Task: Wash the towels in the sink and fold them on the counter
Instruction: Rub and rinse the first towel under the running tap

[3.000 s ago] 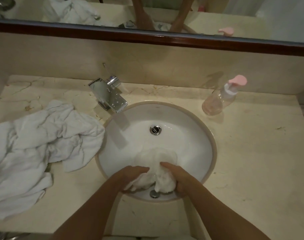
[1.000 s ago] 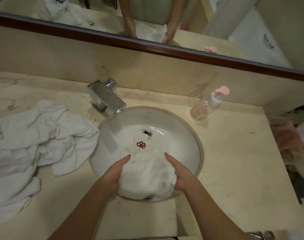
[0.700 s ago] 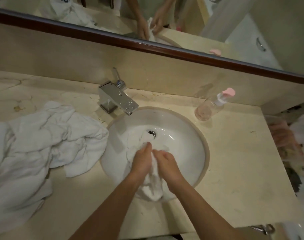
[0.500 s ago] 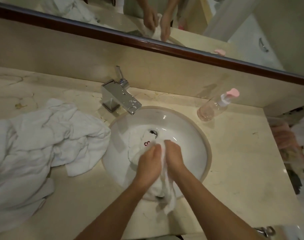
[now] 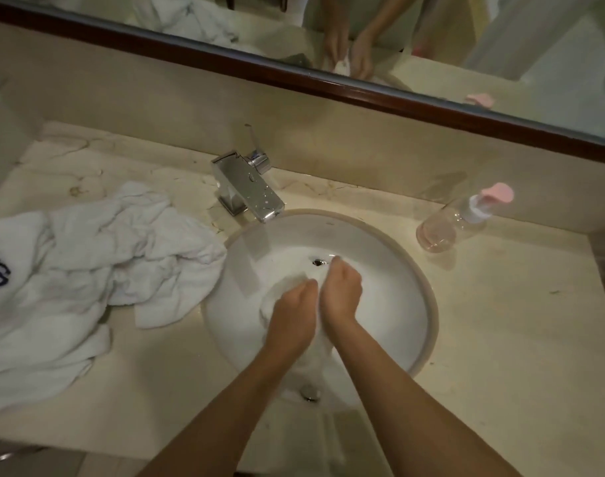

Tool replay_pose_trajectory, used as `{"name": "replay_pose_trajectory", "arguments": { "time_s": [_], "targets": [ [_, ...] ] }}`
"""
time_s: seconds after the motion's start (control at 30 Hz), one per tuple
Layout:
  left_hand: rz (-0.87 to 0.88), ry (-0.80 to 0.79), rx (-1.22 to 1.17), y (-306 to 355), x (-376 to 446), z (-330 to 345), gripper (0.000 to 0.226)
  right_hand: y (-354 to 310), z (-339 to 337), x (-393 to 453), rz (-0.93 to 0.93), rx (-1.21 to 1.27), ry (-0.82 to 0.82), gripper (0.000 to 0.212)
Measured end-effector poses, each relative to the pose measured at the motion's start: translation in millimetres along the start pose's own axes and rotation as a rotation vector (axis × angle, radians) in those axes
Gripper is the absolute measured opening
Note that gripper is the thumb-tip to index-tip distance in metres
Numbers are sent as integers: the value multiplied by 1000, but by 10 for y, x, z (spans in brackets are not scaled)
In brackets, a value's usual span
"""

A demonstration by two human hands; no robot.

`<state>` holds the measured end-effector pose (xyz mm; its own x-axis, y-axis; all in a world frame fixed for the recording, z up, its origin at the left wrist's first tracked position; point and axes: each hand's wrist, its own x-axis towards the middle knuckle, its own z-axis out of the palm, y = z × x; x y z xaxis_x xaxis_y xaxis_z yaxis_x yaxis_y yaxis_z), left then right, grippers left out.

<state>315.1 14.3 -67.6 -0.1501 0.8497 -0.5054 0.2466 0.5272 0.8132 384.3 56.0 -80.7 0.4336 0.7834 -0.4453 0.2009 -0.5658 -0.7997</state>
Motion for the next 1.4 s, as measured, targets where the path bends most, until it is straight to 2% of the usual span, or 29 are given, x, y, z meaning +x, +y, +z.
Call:
{"name": "replay_pose_trajectory", "arguments": {
  "time_s": [0.03, 0.1, 0.17, 0.2, 0.23, 0.3, 0.33, 0.4, 0.5, 0.53, 0.63, 0.7, 0.77, 0.8, 0.87, 0.93, 1.0, 1.07, 1.17, 1.33, 1.4],
  "targets": [
    [61, -48, 46, 16, -163, 49, 37, 26, -61, 107, 53, 30, 50, 43],
    [105, -54, 67, -104, -242, -10, 37, 127, -219, 216, 228, 237, -45, 38],
    [-49, 14, -3, -229, -54, -174, 15, 280, -440, 202, 422, 508, -181, 31],
    [-156, 29, -176, -303, 48, -271, 22, 350, -579, 156, 504, 625, -261, 25],
    [-261, 6, -456, -368, 136, -378, 38, 426, -705, 93, 563, 711, -332, 20],
    [-478, -132, -946, -442, 236, -530, 47, 609, -885, -50, 660, 871, -450, 36],
    [-551, -204, -1037, -454, 232, -563, 49, 689, -909, -114, 710, 916, -491, 47],
    [-582, -280, -980, -428, 140, -484, 45, 767, -824, -185, 765, 851, -516, 56],
    [-573, -308, -777, -354, 62, -202, 45, 611, -619, -255, 508, 431, -477, 43],
    [-548, -244, -703, -344, 130, -157, 45, 537, -561, -285, 394, 287, -514, 39],
    [-444, 112, -451, -239, 346, -164, 49, 189, -479, -433, 140, 4, -633, 31],
    [-299, 146, -214, -84, 239, -63, 47, 58, -389, -370, 32, -71, -484, 43],
    [-82, 75, 24, 42, -40, 109, 43, 15, -254, -95, 92, 28, -274, 50],
    [-39, 54, 82, 75, -138, 140, 43, 16, -192, -10, 143, 61, -255, 50],
    [-92, 130, 114, 53, -59, 17, 56, 25, -125, -94, 137, 51, -328, 50],
    [-218, 185, 14, 13, 191, -209, 77, 25, -94, -304, -17, -35, -462, 40],
    [-212, 185, -59, 9, 253, -287, 91, 10, -30, -331, -96, -75, -468, 41],
    [-139, 112, 53, 73, 36, -154, 81, -5, 68, -79, 28, -9, -321, 42],
    [-82, 35, 157, 84, -317, 34, 65, 42, 60, 167, 192, 91, -270, 42],
    [-405, 193, -267, -174, 70, -260, 77, 213, -223, -318, 199, 149, -513, 64],
    [-438, 186, -277, -330, 120, -371, 73, 392, -407, -329, 285, 261, -548, 52]
  ]
}}
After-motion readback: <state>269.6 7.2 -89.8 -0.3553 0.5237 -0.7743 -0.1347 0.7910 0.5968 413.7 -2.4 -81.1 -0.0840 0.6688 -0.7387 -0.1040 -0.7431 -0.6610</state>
